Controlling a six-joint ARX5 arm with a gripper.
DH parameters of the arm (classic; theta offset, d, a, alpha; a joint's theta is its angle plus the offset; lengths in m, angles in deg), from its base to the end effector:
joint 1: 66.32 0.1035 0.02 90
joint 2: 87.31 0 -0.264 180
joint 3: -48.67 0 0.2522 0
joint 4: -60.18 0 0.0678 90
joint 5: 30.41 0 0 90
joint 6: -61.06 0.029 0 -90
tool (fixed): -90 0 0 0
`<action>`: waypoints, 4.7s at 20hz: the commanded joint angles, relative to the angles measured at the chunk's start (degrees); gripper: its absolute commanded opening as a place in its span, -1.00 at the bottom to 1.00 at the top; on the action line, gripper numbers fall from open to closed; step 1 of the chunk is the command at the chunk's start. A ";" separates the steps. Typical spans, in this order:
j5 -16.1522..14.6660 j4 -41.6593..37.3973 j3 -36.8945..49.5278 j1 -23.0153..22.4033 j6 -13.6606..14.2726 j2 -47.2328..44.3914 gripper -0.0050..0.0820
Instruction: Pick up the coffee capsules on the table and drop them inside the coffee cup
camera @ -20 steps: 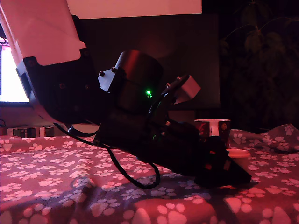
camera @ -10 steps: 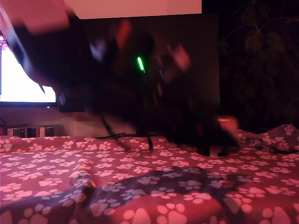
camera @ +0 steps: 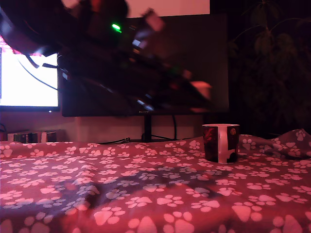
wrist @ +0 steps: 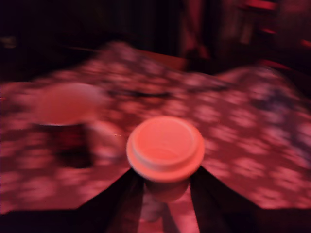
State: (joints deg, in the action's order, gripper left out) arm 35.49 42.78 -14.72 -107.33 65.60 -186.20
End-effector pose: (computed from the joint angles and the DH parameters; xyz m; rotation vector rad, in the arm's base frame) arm 0.2607 -0.2424 0.1886 0.1189 0.2851 -1.1393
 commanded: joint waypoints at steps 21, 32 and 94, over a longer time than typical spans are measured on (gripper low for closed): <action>-0.33 -0.33 -7.80 3.72 0.44 -1.62 -0.72; -0.79 0.37 -15.85 3.72 0.42 -6.40 -0.72; 5.09 36.70 -52.15 1.09 1.53 -30.12 0.36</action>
State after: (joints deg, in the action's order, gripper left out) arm 40.65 79.89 -66.15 -105.73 66.65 -214.44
